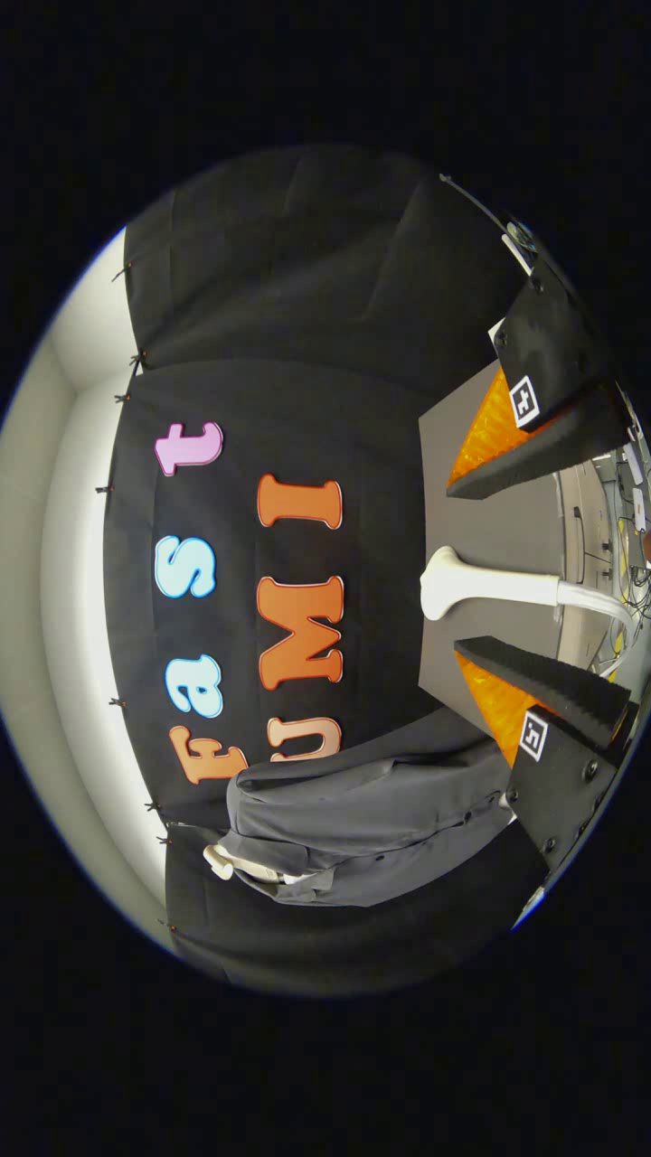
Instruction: Iron the clothes twice with a garment steamer, once on the left side and once on the right side.
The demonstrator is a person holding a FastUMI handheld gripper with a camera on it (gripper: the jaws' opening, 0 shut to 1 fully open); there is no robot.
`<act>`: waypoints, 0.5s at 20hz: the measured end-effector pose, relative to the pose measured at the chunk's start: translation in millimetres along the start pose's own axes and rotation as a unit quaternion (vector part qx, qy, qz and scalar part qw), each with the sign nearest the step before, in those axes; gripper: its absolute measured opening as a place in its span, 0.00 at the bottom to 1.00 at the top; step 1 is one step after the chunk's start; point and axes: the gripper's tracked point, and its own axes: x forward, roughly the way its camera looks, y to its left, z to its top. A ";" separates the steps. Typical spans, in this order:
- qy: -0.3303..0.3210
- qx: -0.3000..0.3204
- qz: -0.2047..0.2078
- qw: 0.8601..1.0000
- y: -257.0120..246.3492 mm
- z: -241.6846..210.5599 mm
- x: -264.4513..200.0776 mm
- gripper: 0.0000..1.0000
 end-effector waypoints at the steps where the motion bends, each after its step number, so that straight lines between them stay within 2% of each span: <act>1: 0.015 -0.004 -0.003 1.000 4.0 0.3 10.0 0.97; 6: 0.067 -0.034 -0.027 0.997 17.2 -1.3 67.6 0.97; 10: 0.110 -0.024 -0.046 0.993 15.1 -10.4 107.4 0.99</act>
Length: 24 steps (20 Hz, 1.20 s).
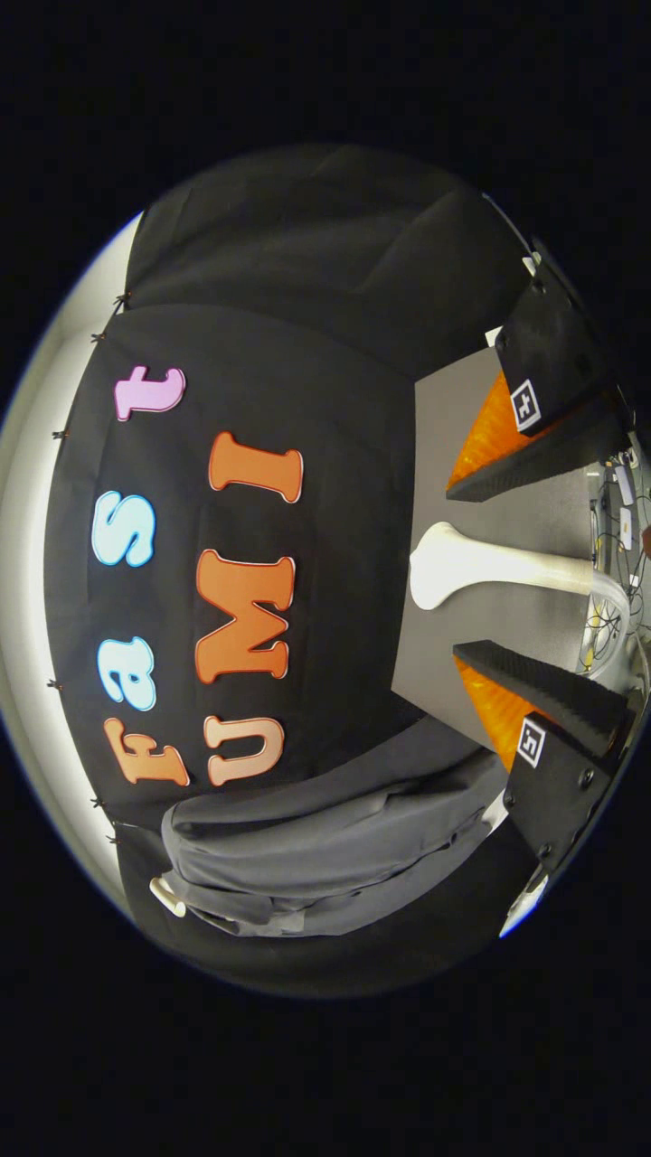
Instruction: Iron the clothes twice with a garment steamer, once on the left side and once on the right side.
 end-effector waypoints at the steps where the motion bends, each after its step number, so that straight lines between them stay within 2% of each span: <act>1: 0.014 0.000 -0.003 1.000 1.1 -2.6 11.0 0.99; 11: 0.124 0.057 -0.041 0.990 -33.4 -24.7 105.1 0.99; 17: 0.165 0.087 -0.063 0.981 -54.9 -39.6 135.4 0.99; 18: 0.168 0.093 -0.069 0.979 -60.2 -41.7 139.5 0.97; 20: 0.178 0.106 -0.065 0.976 -62.6 -44.7 139.3 0.85; 24: 0.202 0.127 -0.064 0.969 -62.8 -54.2 146.8 0.73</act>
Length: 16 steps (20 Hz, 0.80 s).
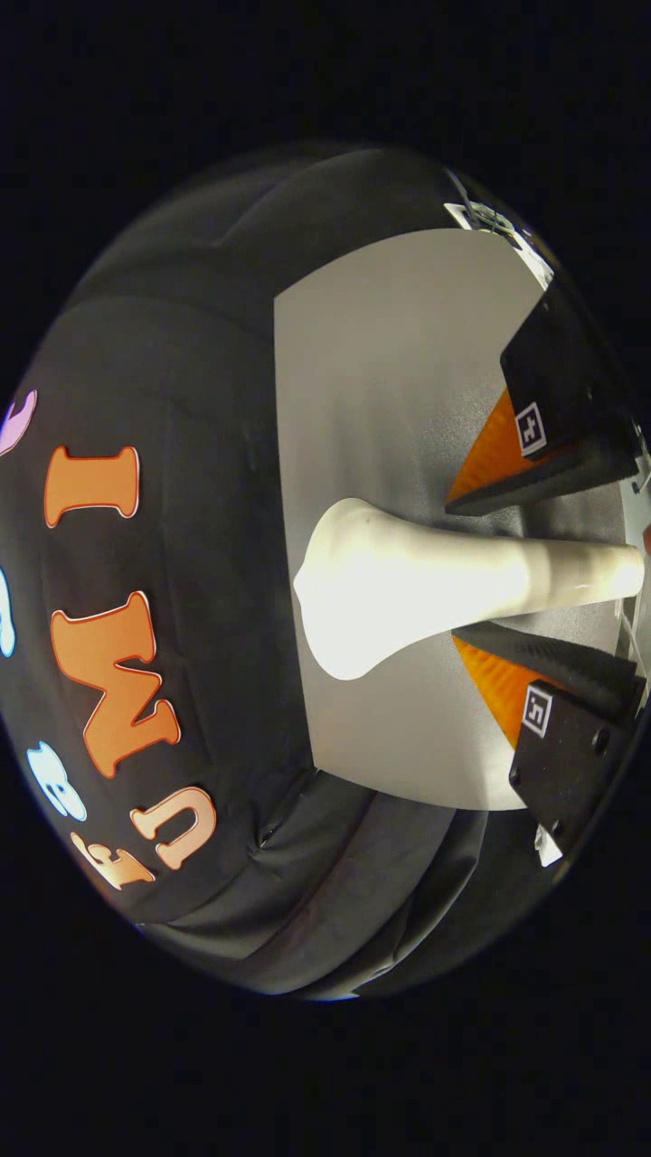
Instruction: Iron the clothes twice with a garment steamer, once on the left side and once on the right side.
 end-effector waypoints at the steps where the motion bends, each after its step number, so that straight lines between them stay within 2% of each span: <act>1: 0.004 0.004 0.001 1.000 -1.0 -0.6 1.1 0.71; 5: 0.010 0.003 -0.008 1.000 -0.2 -3.8 4.6 0.59; 10: -0.039 0.013 -0.004 0.999 -2.2 4.0 7.7 0.44; 16: -0.098 0.054 0.033 0.993 -7.5 19.2 -19.6 0.44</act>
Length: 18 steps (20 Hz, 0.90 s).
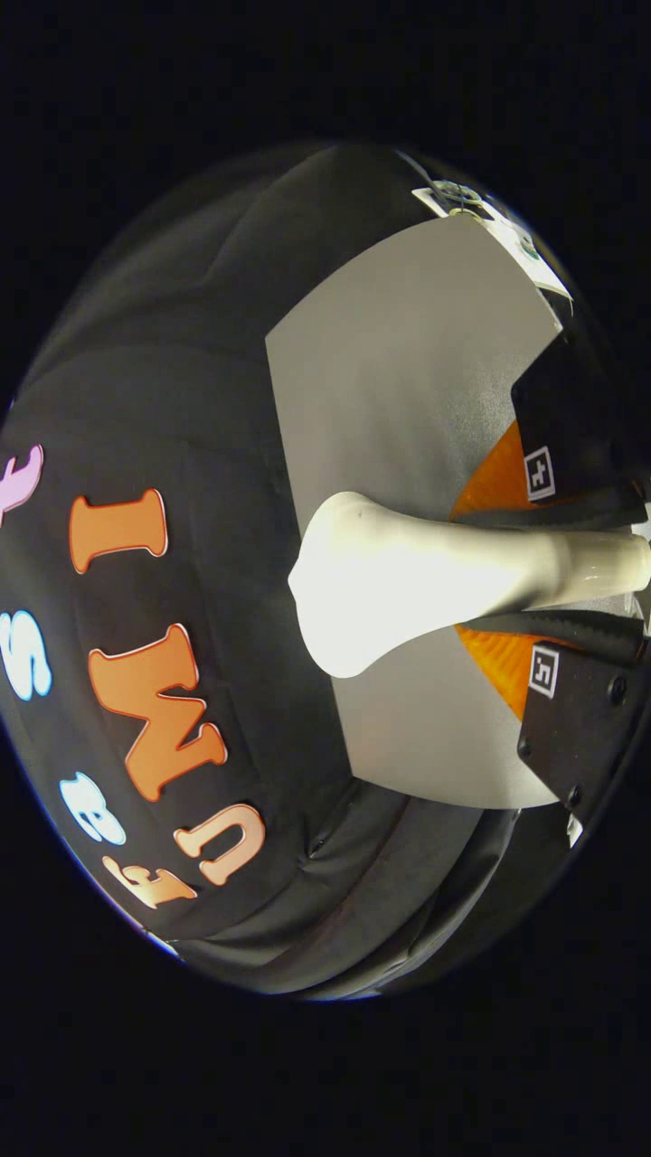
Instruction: Iron the clothes twice with a garment steamer, once on the left side and once on the right side.
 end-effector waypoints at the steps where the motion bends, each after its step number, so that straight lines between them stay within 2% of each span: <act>1: -0.008 0.005 0.005 1.000 1.0 1.9 -5.3 0.44; 10: -0.106 -0.013 0.047 0.993 15.6 1.3 -68.9 0.44; 18: -0.219 -0.002 0.105 0.970 41.2 -25.8 -155.8 0.44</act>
